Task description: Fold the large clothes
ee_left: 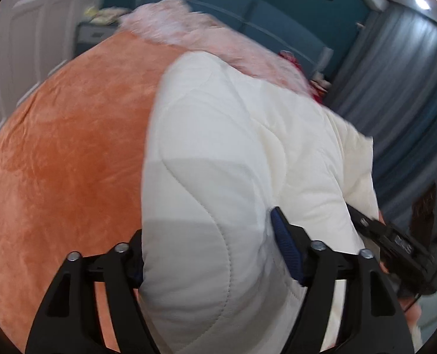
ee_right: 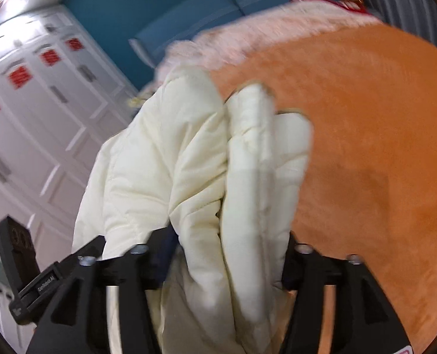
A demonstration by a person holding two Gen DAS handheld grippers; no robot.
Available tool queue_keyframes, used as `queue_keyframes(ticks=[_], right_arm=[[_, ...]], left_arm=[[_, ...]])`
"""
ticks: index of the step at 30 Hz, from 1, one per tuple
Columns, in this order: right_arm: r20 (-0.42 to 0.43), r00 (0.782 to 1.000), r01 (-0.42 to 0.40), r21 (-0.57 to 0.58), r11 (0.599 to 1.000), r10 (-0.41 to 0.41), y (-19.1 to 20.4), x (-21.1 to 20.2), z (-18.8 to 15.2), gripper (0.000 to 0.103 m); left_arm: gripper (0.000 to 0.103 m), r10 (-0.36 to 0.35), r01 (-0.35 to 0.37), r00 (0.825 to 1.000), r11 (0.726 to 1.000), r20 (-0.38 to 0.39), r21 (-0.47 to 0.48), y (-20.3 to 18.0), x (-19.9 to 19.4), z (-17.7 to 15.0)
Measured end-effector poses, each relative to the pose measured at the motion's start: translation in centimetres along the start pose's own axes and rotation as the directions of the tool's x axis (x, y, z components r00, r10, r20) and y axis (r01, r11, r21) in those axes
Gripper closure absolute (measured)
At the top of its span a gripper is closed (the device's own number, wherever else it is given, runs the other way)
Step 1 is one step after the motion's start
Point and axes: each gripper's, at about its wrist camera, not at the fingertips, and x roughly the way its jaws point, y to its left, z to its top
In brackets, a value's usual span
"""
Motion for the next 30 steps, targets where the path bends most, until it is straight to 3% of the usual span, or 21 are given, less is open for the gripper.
queue_keyframes(ticks=[3,5,8,10,12,14,18,21,25,30], right_arm=[[0.015,1.0,0.002,0.099,0.995,-0.003,-2.4,1.6,-0.9,0.041],[0.081,0.997,-0.011,0.116,0.993,0.002,-3.7,-0.2,-2.4,0.033],[0.097,0.995,-0.006,0.02,1.0,0.004,-4.1,-3.0,-5.0,0.037],[0.071,0.997,0.021,-0.048,0.999,-0.018,-3.8,-4.0,-6.9,0.055],[0.026,0.999,0.038,-0.093,0.995,-0.036,-3.0,-3.9,-8.4,0.088],[-0.006,0.998,0.059,-0.161,0.985,-0.061,-1.4,-3.5,-10.2,0.1],[-0.026,0.996,0.077,-0.306,0.949,-0.089,2.3,-2.2,-12.0,0.1],[-0.051,0.992,0.09,-0.355,0.931,-0.115,3.3,-0.5,-12.4,0.1],[-0.067,0.976,0.167,-0.369,0.914,-0.206,2.9,2.0,-12.7,0.103],[-0.122,0.963,0.19,-0.33,0.925,-0.242,1.3,4.2,-13.3,0.103]], left_arm=[[0.032,0.165,-0.167,0.985,0.985,-0.052,-0.042,3.8,3.1,-0.5],[0.032,0.156,-0.158,0.987,0.985,-0.043,-0.062,5.3,2.4,-1.3],[0.032,0.175,-0.175,0.985,0.982,-0.001,-0.065,5.9,-1.0,-3.2],[0.032,0.2,-0.2,0.98,0.979,0.01,-0.045,5.0,-2.4,-4.5],[0.032,0.206,-0.206,0.979,0.979,-0.007,-0.007,3.6,-2.8,-6.0],[0.032,0.224,-0.223,0.974,0.974,-0.023,0.034,2.2,-2.3,-7.4],[0.032,0.28,-0.271,0.956,0.957,-0.088,0.098,0.7,0.1,-9.6],[0.031,0.277,-0.272,0.951,0.961,-0.137,0.057,1.2,1.6,-10.5],[0.03,0.289,-0.284,0.945,0.957,-0.155,0.052,1.6,2.6,-10.9],[0.029,0.323,-0.311,0.933,0.945,-0.155,0.097,1.2,3.9,-11.9]])
